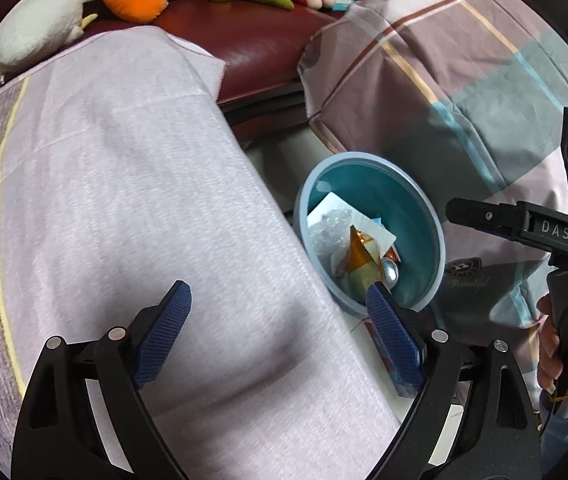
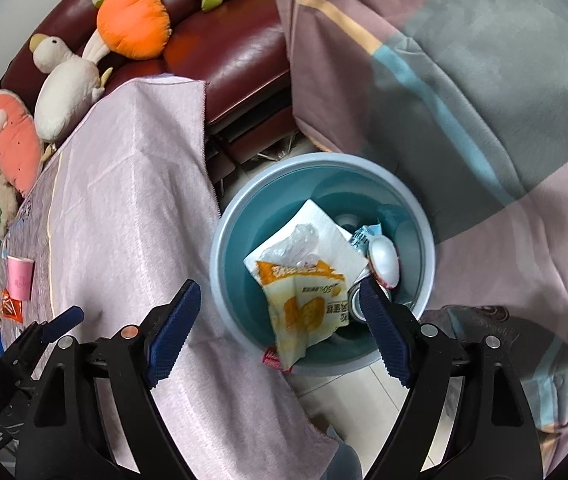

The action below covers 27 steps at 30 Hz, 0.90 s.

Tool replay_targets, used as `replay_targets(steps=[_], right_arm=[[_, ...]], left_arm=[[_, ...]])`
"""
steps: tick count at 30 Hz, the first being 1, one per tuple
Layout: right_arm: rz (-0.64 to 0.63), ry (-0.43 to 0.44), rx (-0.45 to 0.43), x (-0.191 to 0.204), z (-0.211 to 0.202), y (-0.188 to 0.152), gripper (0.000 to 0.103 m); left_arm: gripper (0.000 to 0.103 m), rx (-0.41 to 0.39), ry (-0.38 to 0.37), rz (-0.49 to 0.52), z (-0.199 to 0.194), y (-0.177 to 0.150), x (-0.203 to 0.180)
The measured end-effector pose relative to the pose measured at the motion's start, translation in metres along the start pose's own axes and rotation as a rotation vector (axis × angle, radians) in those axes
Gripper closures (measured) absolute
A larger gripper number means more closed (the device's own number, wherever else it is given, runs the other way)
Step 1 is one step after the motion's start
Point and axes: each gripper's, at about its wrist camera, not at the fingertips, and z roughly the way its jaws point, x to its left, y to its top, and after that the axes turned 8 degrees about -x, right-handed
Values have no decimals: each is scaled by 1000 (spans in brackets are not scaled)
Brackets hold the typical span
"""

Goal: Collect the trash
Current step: 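Move both tools back over the table toward the pink cup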

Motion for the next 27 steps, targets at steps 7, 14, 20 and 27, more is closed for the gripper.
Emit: replay_targets(steps=[7, 14, 20, 27], right_arm=[[-27, 2, 2, 26, -10, -11, 22], [-80, 14, -7, 61, -21, -22, 21], [-143, 35, 6, 105, -22, -34, 21], [-247, 60, 22, 174, -17, -48, 21]], left_arm=[[8, -32, 7, -42, -26, -8, 22], [7, -69, 24, -102, -51, -23, 49], [7, -106, 57, -162, -77, -41, 87], [7, -149, 103, -268, -109, -64, 149]])
